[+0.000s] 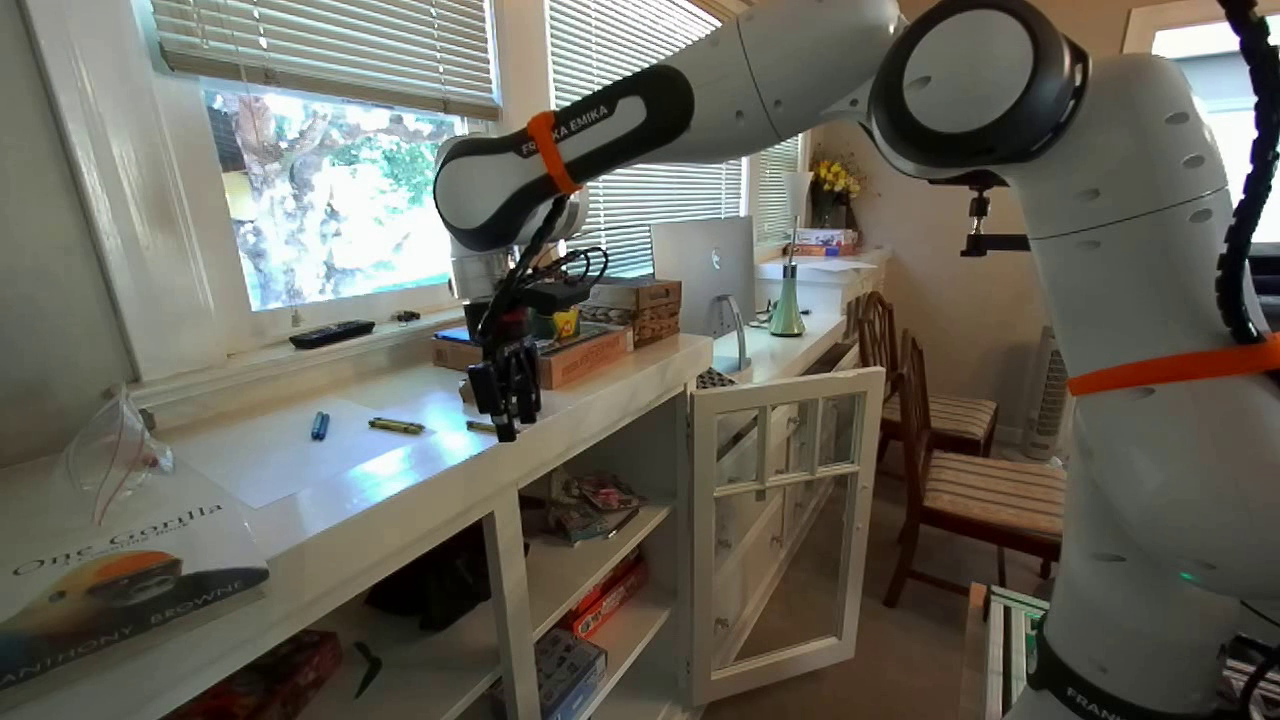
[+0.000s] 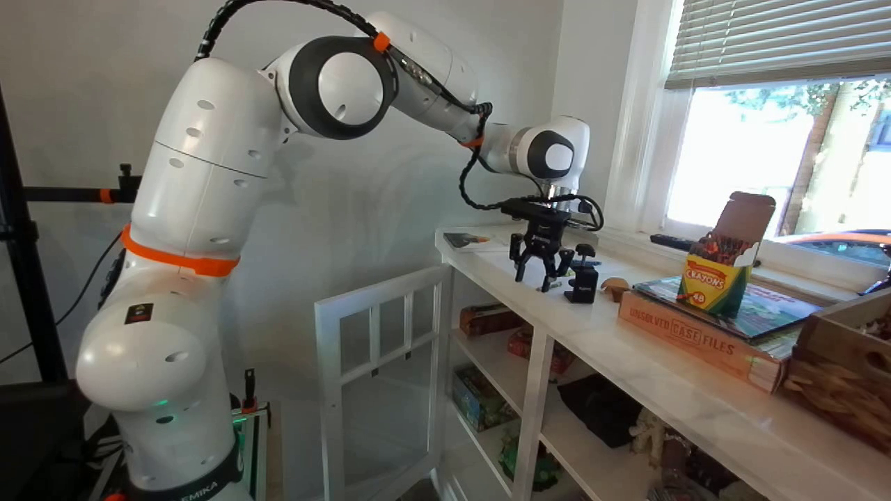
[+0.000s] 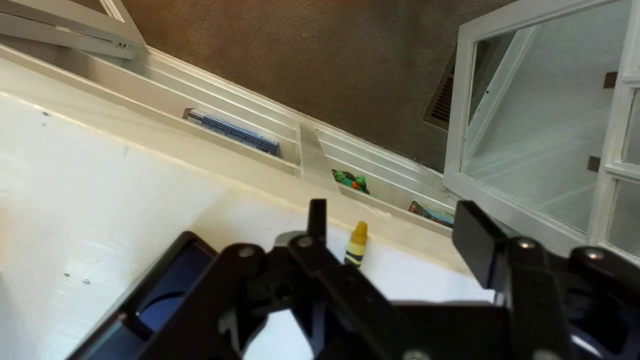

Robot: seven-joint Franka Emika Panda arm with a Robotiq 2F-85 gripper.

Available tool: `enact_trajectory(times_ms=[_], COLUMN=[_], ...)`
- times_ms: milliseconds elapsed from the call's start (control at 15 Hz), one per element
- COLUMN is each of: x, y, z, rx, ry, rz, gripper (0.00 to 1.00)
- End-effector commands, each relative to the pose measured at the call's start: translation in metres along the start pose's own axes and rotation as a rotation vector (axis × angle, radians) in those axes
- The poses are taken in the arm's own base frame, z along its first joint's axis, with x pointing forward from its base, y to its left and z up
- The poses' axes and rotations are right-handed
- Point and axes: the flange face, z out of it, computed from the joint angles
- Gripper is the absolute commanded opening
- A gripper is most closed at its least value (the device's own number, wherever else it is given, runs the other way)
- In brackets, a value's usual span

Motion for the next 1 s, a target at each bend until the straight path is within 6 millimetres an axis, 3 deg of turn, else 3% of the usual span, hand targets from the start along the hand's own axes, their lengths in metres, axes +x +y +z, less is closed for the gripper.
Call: enact_trajectory(times_ms=[0, 67, 200, 400, 467, 733, 933], x=[0.003, 0.003, 0.005, 0.006, 0.006, 0.004, -0.002], y=[0.003, 0.004, 0.006, 0.009, 0.01, 0.008, 0.002], z=[0.007, 0.008, 0.009, 0.008, 0.008, 0.005, -0.012], rx=[-0.017, -0.02, -0.023, -0.033, -0.035, -0.024, 0.028], ry=[0.003, 0.004, 0.005, 0.009, 0.011, 0.009, -0.024], rz=[0.001, 0.002, 0.005, 0.006, 0.007, 0.008, -0.007], gripper=[0.52, 0.54, 0.28, 0.03, 0.0, 0.02, 0.02])
